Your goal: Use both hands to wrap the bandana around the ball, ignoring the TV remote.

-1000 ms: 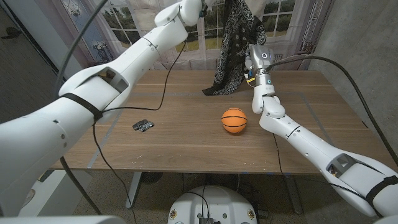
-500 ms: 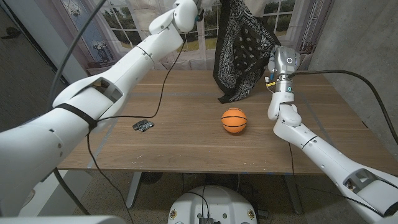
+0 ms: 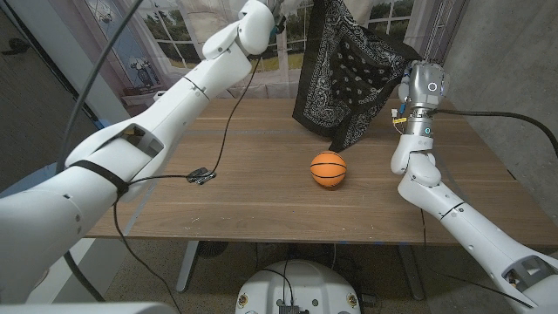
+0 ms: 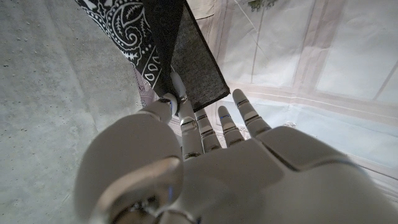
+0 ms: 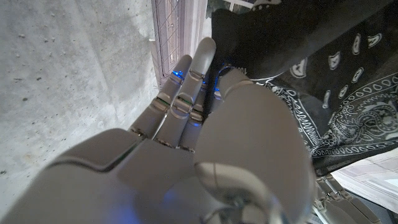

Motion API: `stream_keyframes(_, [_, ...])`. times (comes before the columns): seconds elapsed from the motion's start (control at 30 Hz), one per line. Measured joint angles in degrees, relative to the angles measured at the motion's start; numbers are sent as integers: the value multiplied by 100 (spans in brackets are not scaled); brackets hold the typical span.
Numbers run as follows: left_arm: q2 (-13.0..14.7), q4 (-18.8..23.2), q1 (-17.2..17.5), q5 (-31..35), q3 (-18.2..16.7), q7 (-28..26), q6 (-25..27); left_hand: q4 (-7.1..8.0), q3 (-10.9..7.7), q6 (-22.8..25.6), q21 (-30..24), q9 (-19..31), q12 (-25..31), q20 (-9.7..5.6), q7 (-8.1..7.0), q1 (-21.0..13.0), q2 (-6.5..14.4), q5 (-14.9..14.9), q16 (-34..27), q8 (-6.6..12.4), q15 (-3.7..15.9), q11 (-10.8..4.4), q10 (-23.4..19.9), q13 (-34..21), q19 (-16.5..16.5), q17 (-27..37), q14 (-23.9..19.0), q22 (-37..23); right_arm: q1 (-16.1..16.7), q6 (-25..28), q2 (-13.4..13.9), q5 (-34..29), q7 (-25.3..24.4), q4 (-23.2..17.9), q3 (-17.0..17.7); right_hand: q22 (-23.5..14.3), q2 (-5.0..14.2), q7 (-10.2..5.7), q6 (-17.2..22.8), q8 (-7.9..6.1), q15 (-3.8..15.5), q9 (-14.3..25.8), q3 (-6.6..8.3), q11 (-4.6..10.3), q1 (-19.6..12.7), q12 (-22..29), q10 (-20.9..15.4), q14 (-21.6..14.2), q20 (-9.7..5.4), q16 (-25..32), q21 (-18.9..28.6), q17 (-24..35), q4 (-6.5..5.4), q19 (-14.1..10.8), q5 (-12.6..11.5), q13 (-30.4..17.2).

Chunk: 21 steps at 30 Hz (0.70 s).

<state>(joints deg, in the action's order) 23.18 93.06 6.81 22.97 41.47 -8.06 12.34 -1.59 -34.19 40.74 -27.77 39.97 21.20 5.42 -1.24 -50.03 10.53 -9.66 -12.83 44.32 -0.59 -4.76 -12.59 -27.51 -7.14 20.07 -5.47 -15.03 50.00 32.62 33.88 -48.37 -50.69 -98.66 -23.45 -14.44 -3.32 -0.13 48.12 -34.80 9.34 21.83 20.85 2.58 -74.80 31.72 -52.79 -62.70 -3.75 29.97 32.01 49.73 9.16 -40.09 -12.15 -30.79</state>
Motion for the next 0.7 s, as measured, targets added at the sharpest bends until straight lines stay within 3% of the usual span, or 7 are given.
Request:
stream_keyframes(0.4, [333,876,547,-277,-282,158,-88,-41,-41,27,-22,-6,23,-31,26,0,0,4,0,64,8,-27,-33,0,31,-1,-8,0,693,-183,199,-157,-141,-753,550,9,0,0,0,-26,0,-23,-8,-1,0,0,-1,0,0,-54,83,57,-8,0,-5,0])
stream_keyframes(0.7, [665,1650,1118,-733,-596,365,-138,-88,-41,83,-21,-19,44,0,83,1,-1,4,0,67,7,-27,-33,1,124,-3,-8,14,1454,-636,469,-140,345,-1592,1117,35,0,0,0,-45,0,-50,-16,-2,0,0,-2,0,0,-98,128,97,-16,0,-44,26])
